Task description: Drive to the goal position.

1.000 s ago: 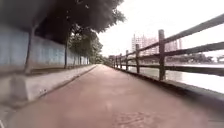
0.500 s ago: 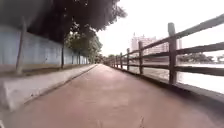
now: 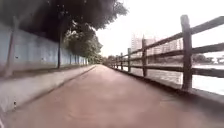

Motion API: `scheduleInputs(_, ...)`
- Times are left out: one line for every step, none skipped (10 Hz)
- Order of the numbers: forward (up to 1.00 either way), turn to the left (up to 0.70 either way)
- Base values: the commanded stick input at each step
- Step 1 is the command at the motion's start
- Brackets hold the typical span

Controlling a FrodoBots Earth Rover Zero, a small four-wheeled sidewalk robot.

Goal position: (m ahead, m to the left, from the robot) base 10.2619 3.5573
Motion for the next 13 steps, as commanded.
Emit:
scheduleInputs(1.0, 0.0)
scheduleInputs(1.0, 0.0)
scheduleInputs(1.0, 0.0)
scheduleInputs(1.0, 0.0)
scheduleInputs(1.0, 0.0)
scheduleInputs(1.0, 0.0)
scheduleInputs(1.0, 0.0)
scheduleInputs(1.0, 0.0)
scheduleInputs(1.0, 0.0)
scheduleInputs(1.0, 0.0)
scheduleInputs(1.0, 0.0)
scheduleInputs(1.0, 0.0)
scheduleInputs(1.0, 0.0)
